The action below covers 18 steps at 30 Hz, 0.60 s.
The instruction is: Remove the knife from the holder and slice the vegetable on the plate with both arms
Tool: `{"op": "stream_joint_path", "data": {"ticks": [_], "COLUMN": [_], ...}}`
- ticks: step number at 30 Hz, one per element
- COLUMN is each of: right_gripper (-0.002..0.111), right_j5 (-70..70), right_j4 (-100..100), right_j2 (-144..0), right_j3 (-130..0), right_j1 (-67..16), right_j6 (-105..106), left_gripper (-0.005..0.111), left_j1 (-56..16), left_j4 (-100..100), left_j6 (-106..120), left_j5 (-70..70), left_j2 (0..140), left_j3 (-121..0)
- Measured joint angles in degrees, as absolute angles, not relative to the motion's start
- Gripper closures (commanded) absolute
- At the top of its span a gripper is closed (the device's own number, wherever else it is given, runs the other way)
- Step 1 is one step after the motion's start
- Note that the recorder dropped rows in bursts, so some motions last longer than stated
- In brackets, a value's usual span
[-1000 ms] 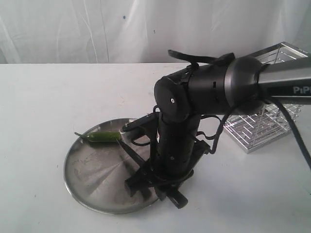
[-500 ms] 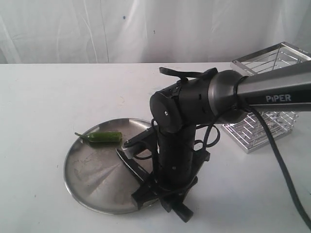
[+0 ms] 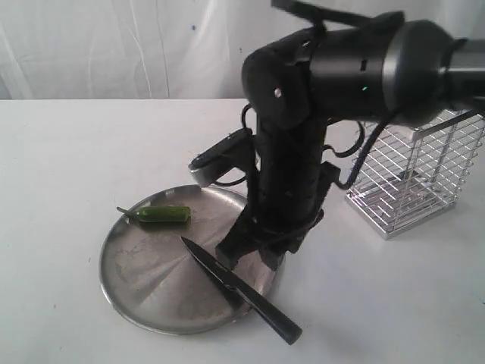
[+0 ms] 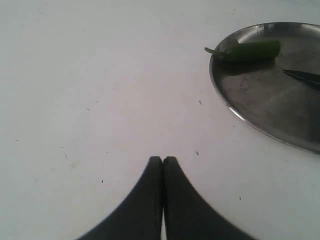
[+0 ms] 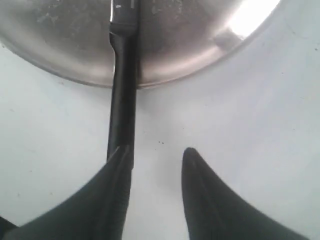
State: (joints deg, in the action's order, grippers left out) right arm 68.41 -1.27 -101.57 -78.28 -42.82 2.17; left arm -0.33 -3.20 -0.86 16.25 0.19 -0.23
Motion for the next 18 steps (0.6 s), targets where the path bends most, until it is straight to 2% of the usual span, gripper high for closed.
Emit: {"op": "stream_joint_path", "data": {"ticks": [8, 14, 18], "right_gripper": [0.076, 0.076, 0.073], "right_j5": [69.7, 69.71, 69.71], "right_j4": [28.79, 42.44, 44.48], "right_j2": [-100.81, -102.07, -104.24], "right_j3": [-72.28, -63.03, -60.46], "right_j1": [-23.6, -16.67, -15.57], "right_j6": [23.55, 36.3, 38.12], "left_gripper": [0.107, 0.107, 0.107], "left_j1": [-0.33, -0.33, -0.33], "left_j4": [-3.2, -3.2, -3.2], "left_j6": [-0.86, -0.86, -0.86], "left_j5": [16.25, 16.25, 16.25], "left_j2": [0.19, 0.19, 0.19], "left_j3": [-0.23, -0.23, -0.23]}}
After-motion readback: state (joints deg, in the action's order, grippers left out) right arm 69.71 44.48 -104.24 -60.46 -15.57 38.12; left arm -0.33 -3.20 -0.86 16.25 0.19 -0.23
